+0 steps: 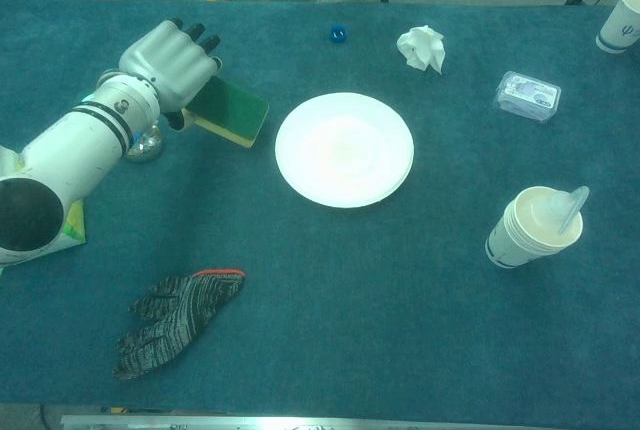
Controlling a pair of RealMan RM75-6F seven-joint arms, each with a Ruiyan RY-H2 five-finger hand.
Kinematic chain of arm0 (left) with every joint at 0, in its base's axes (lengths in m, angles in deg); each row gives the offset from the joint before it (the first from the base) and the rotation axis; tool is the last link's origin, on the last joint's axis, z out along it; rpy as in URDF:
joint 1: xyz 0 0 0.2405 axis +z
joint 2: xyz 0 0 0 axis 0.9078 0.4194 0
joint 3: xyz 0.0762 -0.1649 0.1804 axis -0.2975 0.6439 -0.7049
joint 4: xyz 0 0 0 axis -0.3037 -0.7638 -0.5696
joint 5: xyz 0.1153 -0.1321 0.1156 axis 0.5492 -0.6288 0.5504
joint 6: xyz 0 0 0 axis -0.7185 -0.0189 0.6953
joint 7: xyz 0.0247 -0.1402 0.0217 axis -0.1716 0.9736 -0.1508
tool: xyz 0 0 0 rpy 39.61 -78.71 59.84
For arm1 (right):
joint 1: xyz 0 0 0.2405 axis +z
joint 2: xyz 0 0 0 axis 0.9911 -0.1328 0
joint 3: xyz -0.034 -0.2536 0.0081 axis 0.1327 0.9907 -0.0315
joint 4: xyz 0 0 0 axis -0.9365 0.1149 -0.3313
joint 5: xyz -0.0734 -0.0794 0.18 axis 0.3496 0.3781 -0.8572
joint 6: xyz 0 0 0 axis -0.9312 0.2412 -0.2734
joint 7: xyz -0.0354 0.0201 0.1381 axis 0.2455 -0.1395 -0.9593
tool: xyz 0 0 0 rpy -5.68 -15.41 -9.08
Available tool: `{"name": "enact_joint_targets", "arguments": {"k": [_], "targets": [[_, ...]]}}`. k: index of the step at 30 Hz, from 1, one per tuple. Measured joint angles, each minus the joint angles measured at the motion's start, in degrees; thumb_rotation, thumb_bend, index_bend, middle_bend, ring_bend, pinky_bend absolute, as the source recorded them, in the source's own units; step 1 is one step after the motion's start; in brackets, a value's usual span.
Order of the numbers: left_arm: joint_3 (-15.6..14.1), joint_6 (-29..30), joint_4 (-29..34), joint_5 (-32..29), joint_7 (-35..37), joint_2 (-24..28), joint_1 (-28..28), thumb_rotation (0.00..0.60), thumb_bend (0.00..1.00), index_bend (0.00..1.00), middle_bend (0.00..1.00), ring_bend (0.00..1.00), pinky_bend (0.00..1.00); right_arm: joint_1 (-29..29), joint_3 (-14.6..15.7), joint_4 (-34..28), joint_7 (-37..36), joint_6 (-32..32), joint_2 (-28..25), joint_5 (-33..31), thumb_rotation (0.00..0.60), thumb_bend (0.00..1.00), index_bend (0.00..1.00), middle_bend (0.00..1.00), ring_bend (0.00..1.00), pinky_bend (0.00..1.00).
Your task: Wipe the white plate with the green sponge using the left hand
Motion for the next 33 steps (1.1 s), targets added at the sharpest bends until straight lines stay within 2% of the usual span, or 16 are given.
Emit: {"name": "enact_joint_targets", "arguments": {"k": [2, 7, 11, 14, 18, 23, 30, 33], "targets": [[0.1, 0.0, 0.1, 0.1, 0.5, 0.3, 0.2, 0.405, 0.29, 0.0, 0.0, 0.0, 0.1, -0.1, 0.0, -0.1, 0.0, 0.1, -0.2, 0.0, 0.6, 0.32, 0.17, 0.24, 0.12, 0.26], [0.3, 0.0, 1.0, 1.3, 3.1, 1.5, 1.3, 0.415, 0.29, 0.0, 0.0, 0.0, 0.1, -0.1, 0.0, -0.2, -0.2, 0.2, -0.2, -0.1, 0.6, 0.32, 0.17, 0.24, 0.12, 0.26], [1.0, 0.0, 2.2, 2.8, 7.8, 3.1, 2.7, 0.508, 0.29, 0.03, 0.01, 0.0, 0.1, -0.3, -0.2, 0.0, -0.1, 0.3, -0.2, -0.7, 0.6, 0.32, 0.17, 0.24, 0.12, 0.26], [1.7, 0.0, 3.6, 4.9, 13.4, 4.9, 4.5, 0.532, 0.29, 0.04, 0.02, 0.0, 0.1, -0.6, -0.4, 0.0, 0.5, 0.5, -0.1, -1.3, 0.6, 0.32, 0.17, 0.24, 0.12, 0.26], [2.0, 0.3, 5.4, 10.3, 22.1, 7.8, 7.5, 0.549, 0.29, 0.06, 0.03, 0.0, 0.1, -0.9, -0.6, 0.0, 1.9, 0.8, 0.0, -1.8, 0.6, 0.32, 0.17, 0.24, 0.12, 0.26], [1.1, 2.0, 6.9, 21.1, 33.5, 11.6, 12.5, 0.562, 0.29, 0.11, 0.06, 0.0, 0.1, -1.6, -0.9, -0.5, 3.7, 1.4, 0.1, -2.7, 0.6, 0.32, 0.17, 0.24, 0.12, 0.26], [-2.8, 8.4, 6.8, 35.5, 46.7, 17.4, 22.6, 0.568, 0.29, 0.14, 0.09, 0.0, 0.1, -2.9, -1.0, -0.7, 5.3, 2.3, 0.0, -4.0, 0.6, 0.32, 0.17, 0.24, 0.12, 0.26], [-4.1, 12.0, 6.6, 38.8, 50.2, 19.9, 26.6, 0.569, 0.29, 0.15, 0.09, 0.0, 0.1, -3.6, -1.0, -0.7, 5.8, 2.6, 0.0, -4.5, 0.6, 0.32, 0.17, 0.24, 0.12, 0.26]]}}
